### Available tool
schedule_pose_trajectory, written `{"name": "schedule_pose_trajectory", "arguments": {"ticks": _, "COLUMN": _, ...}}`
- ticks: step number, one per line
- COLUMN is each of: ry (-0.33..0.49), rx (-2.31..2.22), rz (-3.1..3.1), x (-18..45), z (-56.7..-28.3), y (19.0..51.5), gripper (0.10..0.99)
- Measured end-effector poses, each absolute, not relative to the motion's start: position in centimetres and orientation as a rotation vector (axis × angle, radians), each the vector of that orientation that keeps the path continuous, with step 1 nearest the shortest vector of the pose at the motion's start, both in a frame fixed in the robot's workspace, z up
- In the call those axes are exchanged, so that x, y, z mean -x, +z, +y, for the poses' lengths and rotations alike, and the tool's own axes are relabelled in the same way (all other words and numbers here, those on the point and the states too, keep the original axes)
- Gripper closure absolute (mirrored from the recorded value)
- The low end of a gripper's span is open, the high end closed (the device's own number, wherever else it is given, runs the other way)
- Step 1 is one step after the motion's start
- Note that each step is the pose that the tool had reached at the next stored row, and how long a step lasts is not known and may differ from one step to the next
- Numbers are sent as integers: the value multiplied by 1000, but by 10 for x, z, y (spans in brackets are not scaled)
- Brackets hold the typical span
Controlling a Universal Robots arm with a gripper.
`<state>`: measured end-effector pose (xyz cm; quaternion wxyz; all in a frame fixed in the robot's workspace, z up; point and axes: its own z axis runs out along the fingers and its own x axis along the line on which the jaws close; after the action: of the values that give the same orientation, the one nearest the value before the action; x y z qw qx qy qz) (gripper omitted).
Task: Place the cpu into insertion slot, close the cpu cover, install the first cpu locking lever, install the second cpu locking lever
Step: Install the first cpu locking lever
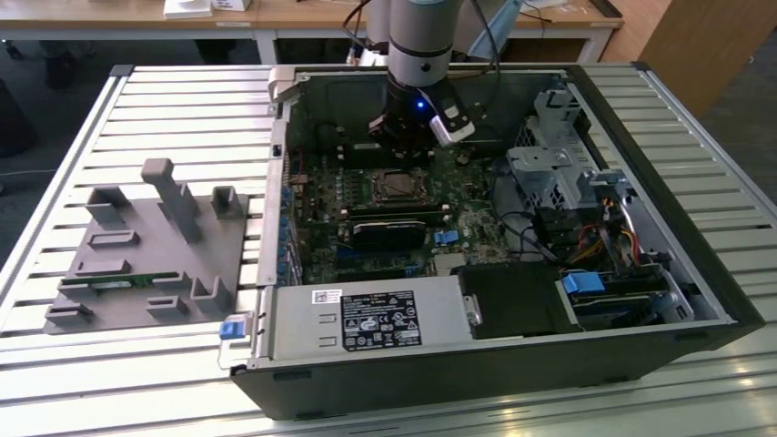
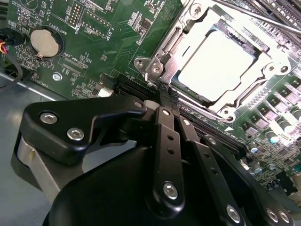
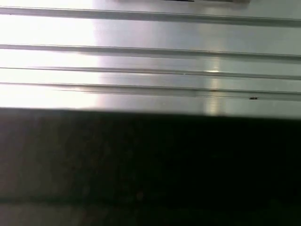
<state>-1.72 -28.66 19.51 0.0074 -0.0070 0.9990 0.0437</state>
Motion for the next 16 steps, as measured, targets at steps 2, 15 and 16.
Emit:
{"name": "schedule_pose_trajectory", "arguments": {"ticks": 2, "ry": 145, "rx": 22, "rz": 3123, "x": 17, "z": -287, "y": 195, "gripper": 980}}
{"name": "schedule_pose_trajectory", "arguments": {"ticks": 15, "ry": 185, "rx": 23, "rz": 3120, "x": 17, "z": -286, "y": 198, "gripper": 980}}
{"name": "schedule_pose_trajectory", "arguments": {"ticks": 16, "ry": 184, "rx": 23, "rz": 3121, "x": 17, "z": -286, "y": 199, "gripper": 980}}
